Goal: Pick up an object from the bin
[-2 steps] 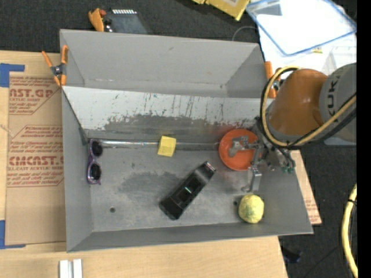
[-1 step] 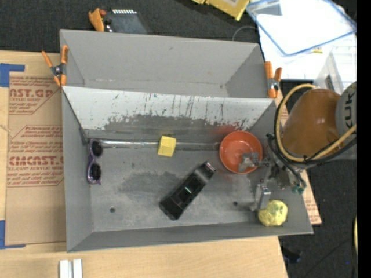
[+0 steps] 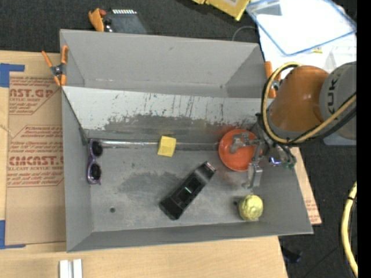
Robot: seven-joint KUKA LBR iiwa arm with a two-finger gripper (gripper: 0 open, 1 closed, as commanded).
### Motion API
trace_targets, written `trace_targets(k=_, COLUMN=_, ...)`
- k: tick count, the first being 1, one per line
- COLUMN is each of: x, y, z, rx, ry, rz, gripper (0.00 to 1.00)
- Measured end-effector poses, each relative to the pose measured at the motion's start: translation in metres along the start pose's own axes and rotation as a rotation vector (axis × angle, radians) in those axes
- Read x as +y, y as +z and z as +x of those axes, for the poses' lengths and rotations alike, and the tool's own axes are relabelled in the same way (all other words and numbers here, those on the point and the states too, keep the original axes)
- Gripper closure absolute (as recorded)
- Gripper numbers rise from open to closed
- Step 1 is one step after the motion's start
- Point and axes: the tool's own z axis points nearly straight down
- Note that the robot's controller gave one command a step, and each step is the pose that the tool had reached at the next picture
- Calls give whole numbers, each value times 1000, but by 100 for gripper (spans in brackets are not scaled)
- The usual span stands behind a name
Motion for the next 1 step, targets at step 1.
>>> trace_targets(k=1, x=-23, y=33, z=-14, rx=0, ry=-10, rz=-3, gripper=0)
